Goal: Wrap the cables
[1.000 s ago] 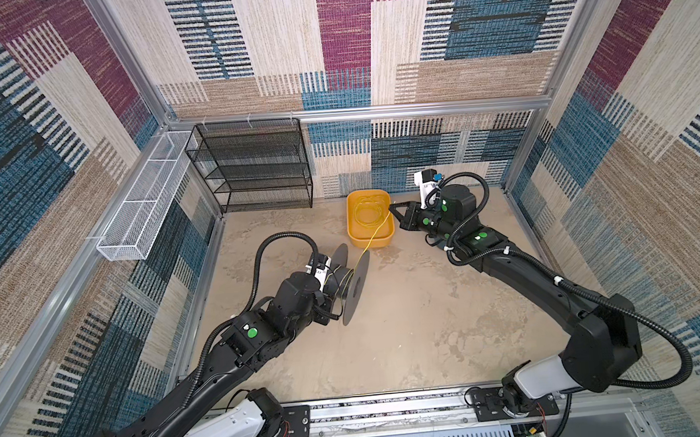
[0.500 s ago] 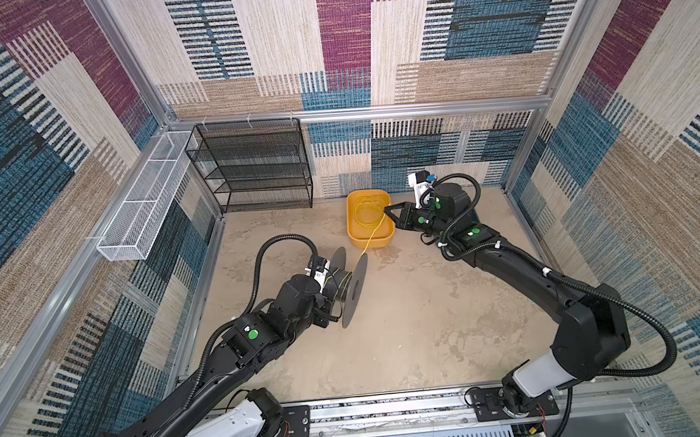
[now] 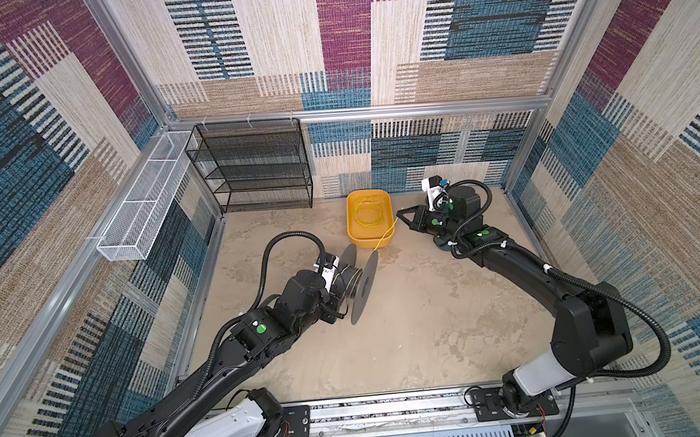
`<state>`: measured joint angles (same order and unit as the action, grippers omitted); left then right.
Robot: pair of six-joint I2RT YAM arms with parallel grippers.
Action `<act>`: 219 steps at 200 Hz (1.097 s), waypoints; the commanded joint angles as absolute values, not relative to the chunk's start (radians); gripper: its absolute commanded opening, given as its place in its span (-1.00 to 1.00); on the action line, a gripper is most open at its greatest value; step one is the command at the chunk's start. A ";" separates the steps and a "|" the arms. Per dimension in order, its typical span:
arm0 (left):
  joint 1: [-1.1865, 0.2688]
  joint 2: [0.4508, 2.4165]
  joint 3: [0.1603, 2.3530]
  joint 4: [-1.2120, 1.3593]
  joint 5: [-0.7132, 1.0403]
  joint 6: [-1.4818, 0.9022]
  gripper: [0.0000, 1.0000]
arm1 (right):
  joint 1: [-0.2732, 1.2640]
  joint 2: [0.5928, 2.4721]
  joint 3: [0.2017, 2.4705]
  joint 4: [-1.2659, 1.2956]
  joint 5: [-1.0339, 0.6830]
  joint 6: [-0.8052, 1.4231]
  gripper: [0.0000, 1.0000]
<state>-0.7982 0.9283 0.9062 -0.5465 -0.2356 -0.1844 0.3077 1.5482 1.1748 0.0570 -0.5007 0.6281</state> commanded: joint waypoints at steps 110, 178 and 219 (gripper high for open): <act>-0.789 0.859 0.994 -0.527 -0.189 -0.192 -1.00 | 0.259 1.590 0.952 0.422 -0.365 0.808 -1.00; -0.775 0.925 1.036 -0.325 -0.190 -0.224 -1.00 | 0.272 1.579 0.781 0.586 -0.403 1.002 -1.00; -0.769 0.974 1.038 -0.178 -0.191 -0.229 -1.00 | 0.304 1.571 0.705 0.670 -0.402 1.088 -1.00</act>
<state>-0.7742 0.9592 1.0206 -0.4168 -0.1787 -0.2024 0.2913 1.5726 0.7353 0.6182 -0.5144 1.0206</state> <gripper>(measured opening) 0.077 0.057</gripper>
